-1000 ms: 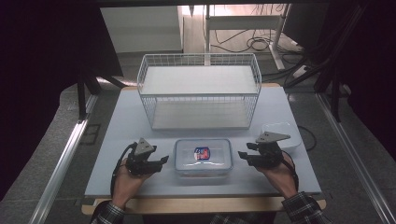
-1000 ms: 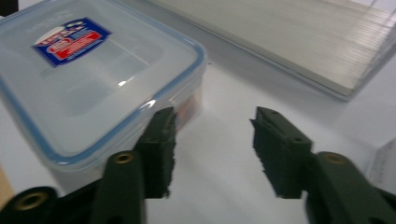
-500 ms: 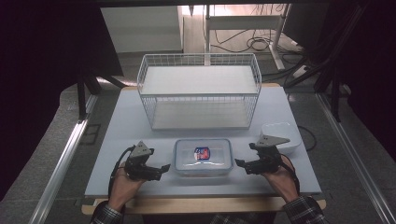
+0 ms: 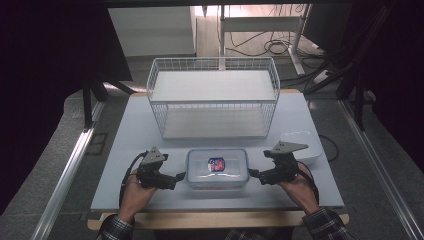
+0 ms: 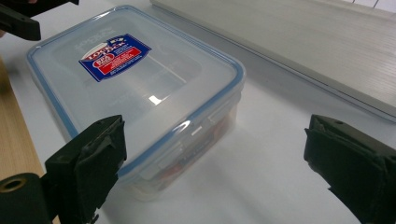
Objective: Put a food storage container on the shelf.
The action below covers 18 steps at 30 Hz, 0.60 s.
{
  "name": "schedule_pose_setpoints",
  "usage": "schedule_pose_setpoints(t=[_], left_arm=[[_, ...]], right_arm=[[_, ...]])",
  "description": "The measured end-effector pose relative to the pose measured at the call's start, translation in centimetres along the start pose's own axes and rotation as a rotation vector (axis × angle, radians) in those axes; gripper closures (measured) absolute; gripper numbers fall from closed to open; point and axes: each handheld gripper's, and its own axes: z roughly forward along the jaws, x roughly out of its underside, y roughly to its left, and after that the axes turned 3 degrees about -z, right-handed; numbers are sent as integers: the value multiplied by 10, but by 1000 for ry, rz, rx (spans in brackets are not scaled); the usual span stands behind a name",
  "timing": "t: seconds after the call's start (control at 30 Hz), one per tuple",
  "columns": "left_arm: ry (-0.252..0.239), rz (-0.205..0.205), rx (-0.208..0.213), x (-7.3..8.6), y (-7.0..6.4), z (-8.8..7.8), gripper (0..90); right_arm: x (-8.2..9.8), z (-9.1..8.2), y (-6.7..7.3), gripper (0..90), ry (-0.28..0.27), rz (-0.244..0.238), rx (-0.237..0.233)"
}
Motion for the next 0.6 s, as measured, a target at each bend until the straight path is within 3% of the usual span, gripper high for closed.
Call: schedule_pose_setpoints(t=[0.23,0.3,0.4,0.47,0.6], left_arm=[[14,-7,71,-9,-2,6,40],[30,-11,114,-14,-5,11,47],[46,-4,125,-17,-8,15,48],[72,-27,161,-18,-8,23,53],[96,-67,195,-14,-3,31,44]], right_arm=[[-7,5,3,26,16,53,-24],[-11,8,5,43,51,59,-25],[-13,12,6,70,84,57,-26],[-16,18,6,87,107,68,-50],[-17,23,5,86,102,83,-91]])
